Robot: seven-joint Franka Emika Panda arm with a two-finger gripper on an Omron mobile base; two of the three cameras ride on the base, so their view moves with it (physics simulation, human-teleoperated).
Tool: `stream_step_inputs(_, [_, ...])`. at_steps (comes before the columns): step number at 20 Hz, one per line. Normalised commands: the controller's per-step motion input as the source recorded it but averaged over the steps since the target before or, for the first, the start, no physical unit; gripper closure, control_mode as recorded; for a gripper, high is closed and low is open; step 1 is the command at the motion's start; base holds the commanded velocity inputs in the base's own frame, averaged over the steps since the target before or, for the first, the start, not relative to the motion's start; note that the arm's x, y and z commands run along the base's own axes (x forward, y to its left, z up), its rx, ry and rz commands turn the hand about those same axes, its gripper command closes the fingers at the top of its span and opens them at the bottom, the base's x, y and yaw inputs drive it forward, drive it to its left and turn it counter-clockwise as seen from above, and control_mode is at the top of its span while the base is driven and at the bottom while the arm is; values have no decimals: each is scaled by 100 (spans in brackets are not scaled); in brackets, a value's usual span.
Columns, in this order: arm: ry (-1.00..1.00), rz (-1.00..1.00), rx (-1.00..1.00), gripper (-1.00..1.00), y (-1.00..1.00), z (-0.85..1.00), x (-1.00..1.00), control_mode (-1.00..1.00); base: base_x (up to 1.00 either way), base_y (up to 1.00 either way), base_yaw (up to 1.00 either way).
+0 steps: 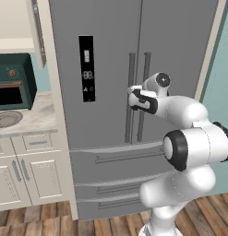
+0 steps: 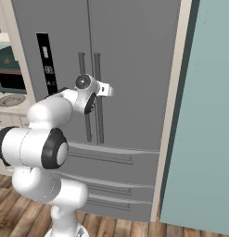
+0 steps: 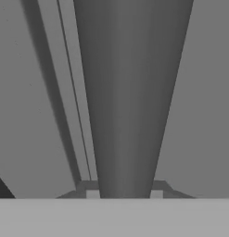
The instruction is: Move the hot dog bun to the plate on the dining table and place the condiment next to that plate. Then navigate to the fridge and take the sausage and place it on the plate as well.
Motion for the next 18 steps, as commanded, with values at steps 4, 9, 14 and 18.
stream_step_inputs(4, [0, -2, -1, 100, -8, 0, -19, -100, 0, 0, 0])
stream_step_inputs(9, [-13, -11, 0, 100, -40, 4, -84, -100, 0, 0, 0])
stream_step_inputs(14, [-7, -17, 0, 100, -64, 18, -96, -100, 0, 0, 0])
stream_step_inputs(18, [0, -16, 0, 100, -76, 30, -64, -100, 0, 0, 0])
